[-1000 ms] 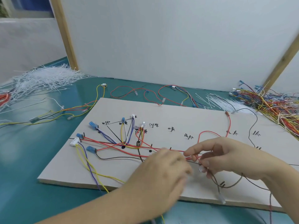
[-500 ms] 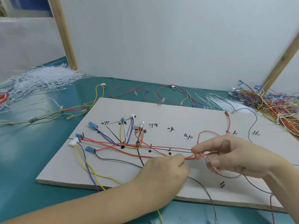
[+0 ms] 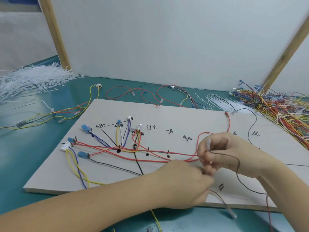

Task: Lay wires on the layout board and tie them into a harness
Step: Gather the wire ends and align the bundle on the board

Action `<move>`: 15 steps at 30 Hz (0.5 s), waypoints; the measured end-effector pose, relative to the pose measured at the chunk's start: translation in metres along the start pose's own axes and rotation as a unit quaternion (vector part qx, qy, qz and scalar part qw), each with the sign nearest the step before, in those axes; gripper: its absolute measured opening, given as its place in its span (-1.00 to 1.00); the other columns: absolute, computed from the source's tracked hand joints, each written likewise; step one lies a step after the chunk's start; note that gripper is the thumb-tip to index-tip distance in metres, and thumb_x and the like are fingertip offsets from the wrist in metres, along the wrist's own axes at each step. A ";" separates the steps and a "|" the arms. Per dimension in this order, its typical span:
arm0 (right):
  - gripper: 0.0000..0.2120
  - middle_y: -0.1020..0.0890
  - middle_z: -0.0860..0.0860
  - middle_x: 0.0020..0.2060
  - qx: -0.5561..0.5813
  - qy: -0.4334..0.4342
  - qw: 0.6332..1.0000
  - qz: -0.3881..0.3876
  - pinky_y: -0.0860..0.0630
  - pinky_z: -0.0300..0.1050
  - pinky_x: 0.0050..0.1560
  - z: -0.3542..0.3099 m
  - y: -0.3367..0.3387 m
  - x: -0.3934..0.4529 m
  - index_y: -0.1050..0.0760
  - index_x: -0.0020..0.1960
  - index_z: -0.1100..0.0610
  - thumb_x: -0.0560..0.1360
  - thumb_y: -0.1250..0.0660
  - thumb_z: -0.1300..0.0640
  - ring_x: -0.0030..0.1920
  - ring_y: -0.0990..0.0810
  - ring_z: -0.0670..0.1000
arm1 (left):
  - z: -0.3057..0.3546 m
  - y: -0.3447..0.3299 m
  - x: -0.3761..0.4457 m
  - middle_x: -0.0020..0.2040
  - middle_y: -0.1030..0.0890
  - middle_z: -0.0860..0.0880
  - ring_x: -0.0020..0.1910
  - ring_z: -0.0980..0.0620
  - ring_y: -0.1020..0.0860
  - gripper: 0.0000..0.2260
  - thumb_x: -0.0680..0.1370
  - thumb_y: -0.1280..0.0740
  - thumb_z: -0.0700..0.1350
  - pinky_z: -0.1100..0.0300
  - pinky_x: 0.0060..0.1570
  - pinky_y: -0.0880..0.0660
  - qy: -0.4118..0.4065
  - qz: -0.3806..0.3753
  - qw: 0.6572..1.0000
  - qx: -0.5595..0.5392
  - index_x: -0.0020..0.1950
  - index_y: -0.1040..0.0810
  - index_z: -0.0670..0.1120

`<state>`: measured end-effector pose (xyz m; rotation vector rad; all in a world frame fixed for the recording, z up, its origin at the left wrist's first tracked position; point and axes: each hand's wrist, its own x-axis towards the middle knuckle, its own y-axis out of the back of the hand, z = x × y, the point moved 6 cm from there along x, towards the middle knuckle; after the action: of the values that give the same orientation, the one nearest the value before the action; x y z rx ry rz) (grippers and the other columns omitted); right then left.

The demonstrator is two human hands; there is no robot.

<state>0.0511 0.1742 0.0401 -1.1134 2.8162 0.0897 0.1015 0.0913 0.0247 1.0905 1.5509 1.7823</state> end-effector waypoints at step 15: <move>-0.91 -0.57 0.03 -0.36 0.016 0.010 0.999 0.036 -0.53 -0.27 -0.36 -0.004 0.004 0.003 -0.58 -0.31 0.05 0.35 -0.35 0.19 -0.38 -0.58 -0.04 | -0.004 -0.002 0.006 -0.06 -0.58 -0.18 -0.21 -0.20 -0.56 -0.83 0.58 -0.24 -0.10 0.09 -0.37 -0.36 0.005 0.050 0.994 -0.101 -0.02 -0.53 -0.19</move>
<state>0.0461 0.1752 0.0434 -1.0112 2.8651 0.0388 0.0946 0.0941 0.0239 1.0791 1.3073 1.9658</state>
